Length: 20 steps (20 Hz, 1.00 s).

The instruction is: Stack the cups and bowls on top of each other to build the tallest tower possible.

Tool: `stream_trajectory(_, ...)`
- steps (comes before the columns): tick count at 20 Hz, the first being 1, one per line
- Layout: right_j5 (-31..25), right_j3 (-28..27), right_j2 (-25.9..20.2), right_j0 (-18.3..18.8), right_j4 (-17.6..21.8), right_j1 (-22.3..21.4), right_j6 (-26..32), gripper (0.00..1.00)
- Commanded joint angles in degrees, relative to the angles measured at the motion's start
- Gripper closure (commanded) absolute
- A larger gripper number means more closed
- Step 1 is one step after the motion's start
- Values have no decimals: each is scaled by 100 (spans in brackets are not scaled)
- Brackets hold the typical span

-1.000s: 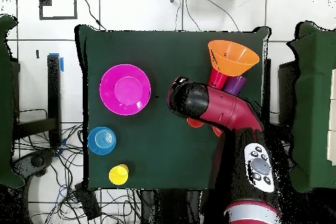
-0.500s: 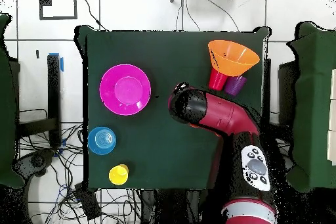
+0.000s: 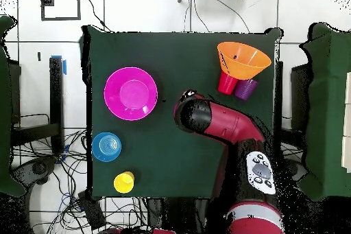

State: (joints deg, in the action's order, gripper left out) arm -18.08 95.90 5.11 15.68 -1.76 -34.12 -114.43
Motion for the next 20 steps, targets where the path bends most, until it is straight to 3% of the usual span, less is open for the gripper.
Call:
stream_trajectory(1, 368, 347, -268, -227, -225, 268, -1148, 0)
stream_trajectory(13, 928, 392, -140, -400, -317, 771, -1151, 0)
stream_trajectory(20, 944, 406, -135, -364, -332, 860, -1019, 0)
